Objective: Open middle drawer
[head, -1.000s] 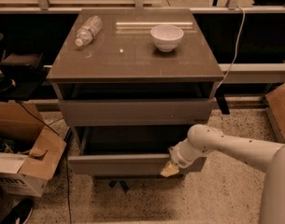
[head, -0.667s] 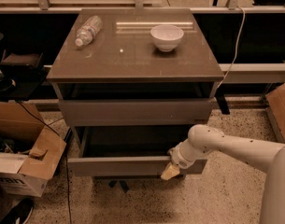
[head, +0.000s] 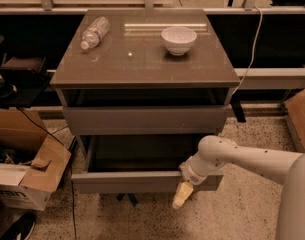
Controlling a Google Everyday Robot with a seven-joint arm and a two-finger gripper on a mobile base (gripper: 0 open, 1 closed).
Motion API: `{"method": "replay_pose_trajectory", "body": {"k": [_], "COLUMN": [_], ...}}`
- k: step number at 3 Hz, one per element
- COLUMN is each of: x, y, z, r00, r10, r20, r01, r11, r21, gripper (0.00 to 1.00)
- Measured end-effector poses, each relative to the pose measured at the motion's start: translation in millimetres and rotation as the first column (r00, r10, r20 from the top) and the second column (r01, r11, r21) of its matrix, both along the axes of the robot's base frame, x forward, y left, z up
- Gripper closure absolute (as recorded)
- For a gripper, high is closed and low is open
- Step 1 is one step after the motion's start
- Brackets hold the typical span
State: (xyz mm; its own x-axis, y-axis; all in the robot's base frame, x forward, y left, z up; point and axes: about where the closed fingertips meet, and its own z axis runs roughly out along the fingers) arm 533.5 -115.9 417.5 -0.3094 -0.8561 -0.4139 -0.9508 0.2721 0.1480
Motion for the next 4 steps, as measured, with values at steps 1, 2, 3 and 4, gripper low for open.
{"method": "replay_pose_trajectory", "body": {"k": [1, 2, 3, 4], "x": [0.0, -42.8, -50.5, -50.6], "y": [0.0, -6.1, -7.7, -7.7], "z": [0.0, -6.9, -5.9, -2.9], "r00": [1.0, 0.9966, 0.995, 0.9949], "r10": [0.0, -0.007, -0.011, -0.011], "r20": [0.0, -0.082, -0.1, -0.1], "r01": [0.0, 0.006, 0.009, 0.009], "r11": [1.0, 1.0, 1.0, 1.0], "r21": [0.0, -0.011, -0.012, -0.012], "gripper": [0.0, 0.0, 0.18, 0.42]}}
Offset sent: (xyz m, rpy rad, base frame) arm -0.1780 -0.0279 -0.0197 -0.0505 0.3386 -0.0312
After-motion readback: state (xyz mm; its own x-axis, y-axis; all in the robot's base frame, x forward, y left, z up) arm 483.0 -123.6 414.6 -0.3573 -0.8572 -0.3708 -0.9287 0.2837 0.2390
